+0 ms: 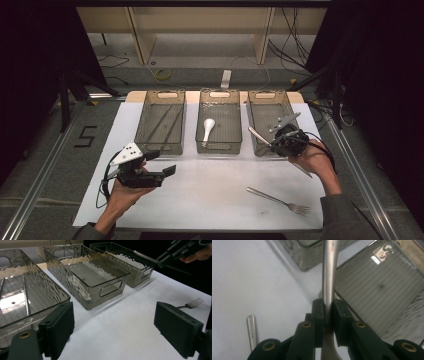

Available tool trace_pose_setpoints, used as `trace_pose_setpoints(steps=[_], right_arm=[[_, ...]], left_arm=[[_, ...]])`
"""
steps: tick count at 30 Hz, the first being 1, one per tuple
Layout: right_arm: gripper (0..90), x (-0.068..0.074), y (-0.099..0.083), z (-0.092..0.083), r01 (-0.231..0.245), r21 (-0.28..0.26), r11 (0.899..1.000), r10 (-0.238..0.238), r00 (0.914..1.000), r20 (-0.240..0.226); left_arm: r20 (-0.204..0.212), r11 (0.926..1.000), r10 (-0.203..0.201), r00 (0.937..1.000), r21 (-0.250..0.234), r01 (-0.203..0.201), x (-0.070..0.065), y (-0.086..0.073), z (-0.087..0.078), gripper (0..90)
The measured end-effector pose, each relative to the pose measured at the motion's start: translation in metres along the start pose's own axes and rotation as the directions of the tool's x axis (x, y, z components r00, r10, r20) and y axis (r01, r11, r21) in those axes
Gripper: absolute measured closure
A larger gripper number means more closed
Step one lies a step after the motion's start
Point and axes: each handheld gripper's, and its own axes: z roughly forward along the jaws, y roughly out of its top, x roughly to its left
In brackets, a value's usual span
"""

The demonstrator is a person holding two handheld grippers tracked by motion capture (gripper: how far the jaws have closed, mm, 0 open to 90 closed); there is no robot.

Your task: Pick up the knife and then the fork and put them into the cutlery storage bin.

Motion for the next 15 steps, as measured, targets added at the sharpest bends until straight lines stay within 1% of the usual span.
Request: trace_pose_setpoints(steps=[5, 9, 10, 11, 13, 15], right_arm=[[80.9, -0.014, 0.012, 0.002, -0.045, -0.016, 0.999, 0.046, 0.9989, 0.012], [80.9, -0.024, 0.025, 0.005, -0.074, -0.013, 0.997, 0.075, 0.997, 0.022], [80.9, -0.027, 0.029, 0.006, -0.084, -0.011, 0.996, 0.085, 0.9962, 0.021], [80.9, -0.031, 0.033, 0.007, -0.084, -0.013, 0.996, 0.084, 0.9962, 0.022], [80.9, -0.037, 0.04, 0.01, -0.105, -0.015, 0.994, 0.105, 0.9943, 0.018], [80.9, -0.044, 0.047, 0.014, -0.117, -0.006, 0.993, 0.117, 0.9927, 0.028]], left_arm=[[-0.005, 1.0, -0.003, 1.0, -0.009, 0.003, 0.0, -0.001, -0.002, 16.0], [-0.013, 0.9999, -0.006, 0.9999, -0.013, 0.006, 0.002, 0.0, -0.003, 16.0], [-0.014, 0.9999, -0.008, 0.9999, -0.015, 0.008, 0.002, -0.001, -0.003, 16.0], [-0.014, 0.9998, -0.009, 0.9999, -0.016, 0.008, 0.002, -0.001, -0.003, 16.0], [-0.013, 0.9998, -0.008, 0.9999, -0.017, 0.007, 0.001, 0.0, -0.003, 16.0], [-0.012, 0.9998, -0.008, 0.9999, -0.019, 0.007, 0.001, 0.0, -0.003, 16.0]])
